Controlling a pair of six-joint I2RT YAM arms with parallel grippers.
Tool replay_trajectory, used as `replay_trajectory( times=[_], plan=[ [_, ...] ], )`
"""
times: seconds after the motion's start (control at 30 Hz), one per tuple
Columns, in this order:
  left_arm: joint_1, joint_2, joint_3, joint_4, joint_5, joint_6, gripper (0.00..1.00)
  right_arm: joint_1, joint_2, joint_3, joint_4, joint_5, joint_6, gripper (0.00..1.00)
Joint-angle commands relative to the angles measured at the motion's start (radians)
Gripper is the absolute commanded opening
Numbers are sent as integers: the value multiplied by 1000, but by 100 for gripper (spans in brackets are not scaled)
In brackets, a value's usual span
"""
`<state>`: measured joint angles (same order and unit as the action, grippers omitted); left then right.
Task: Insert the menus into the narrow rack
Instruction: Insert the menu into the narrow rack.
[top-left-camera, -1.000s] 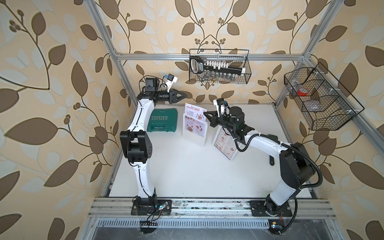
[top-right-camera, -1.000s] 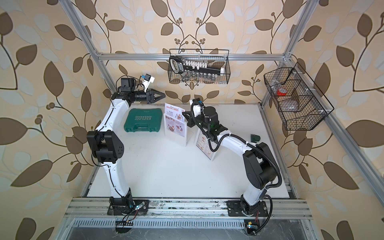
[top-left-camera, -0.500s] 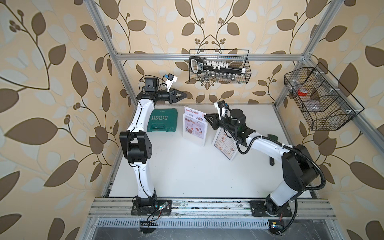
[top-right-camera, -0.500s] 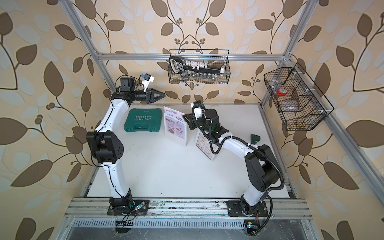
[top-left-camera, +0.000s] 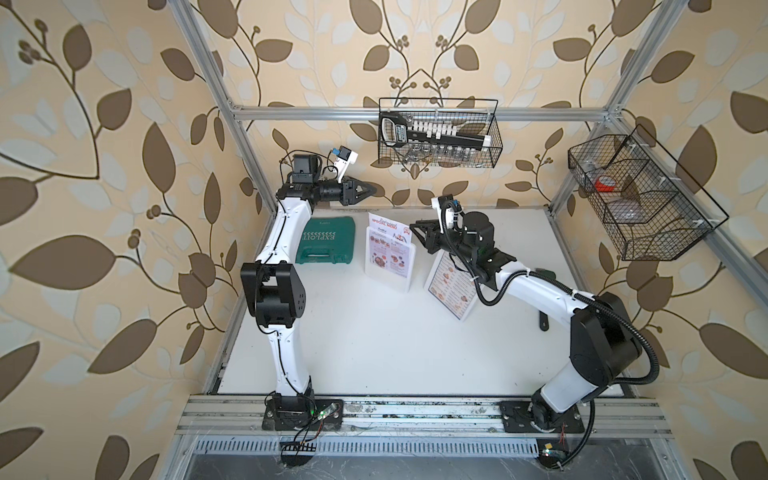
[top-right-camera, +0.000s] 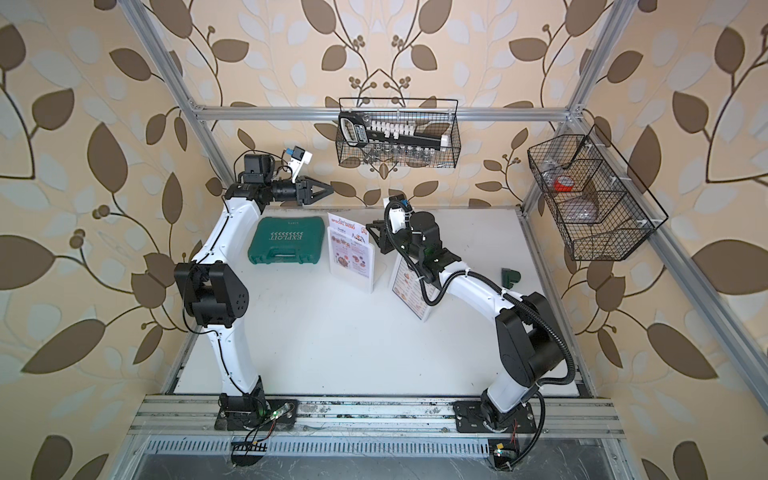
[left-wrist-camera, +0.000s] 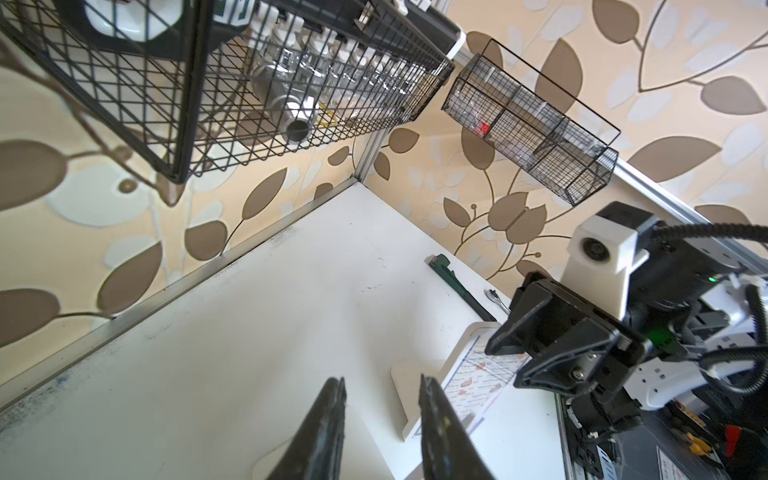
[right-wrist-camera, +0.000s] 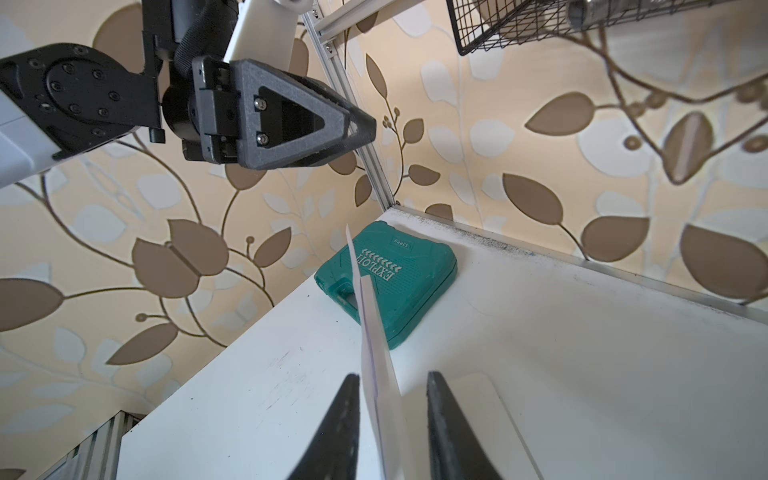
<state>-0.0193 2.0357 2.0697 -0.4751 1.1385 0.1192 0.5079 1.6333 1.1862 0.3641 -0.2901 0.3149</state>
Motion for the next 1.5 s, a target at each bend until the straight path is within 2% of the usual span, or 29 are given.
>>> replay_trajectory(
  times=[0.0, 0.2, 0.43, 0.77, 1.27, 1.47],
  plan=[
    [-50, -105, -54, 19, -126, -67, 32, -5, -71, -6, -46, 79, 25, 29],
    [-148, -215, -201, 47, -371, -141, 32, -7, -185, -50, -146, 151, 36, 30],
    [-227, -293, -327, 76, -543, -217, 30, -11, -308, -121, -215, 156, 44, 31],
    [-260, -319, -405, 75, -575, -240, 27, -10, -440, -197, -262, 166, 42, 32],
    [-275, -405, -503, 87, -579, -233, 27, -10, -425, -185, -293, 133, 46, 33],
    [-301, -448, -541, 83, -631, -247, 27, -11, -453, -193, -343, 135, 40, 33]
  ],
)
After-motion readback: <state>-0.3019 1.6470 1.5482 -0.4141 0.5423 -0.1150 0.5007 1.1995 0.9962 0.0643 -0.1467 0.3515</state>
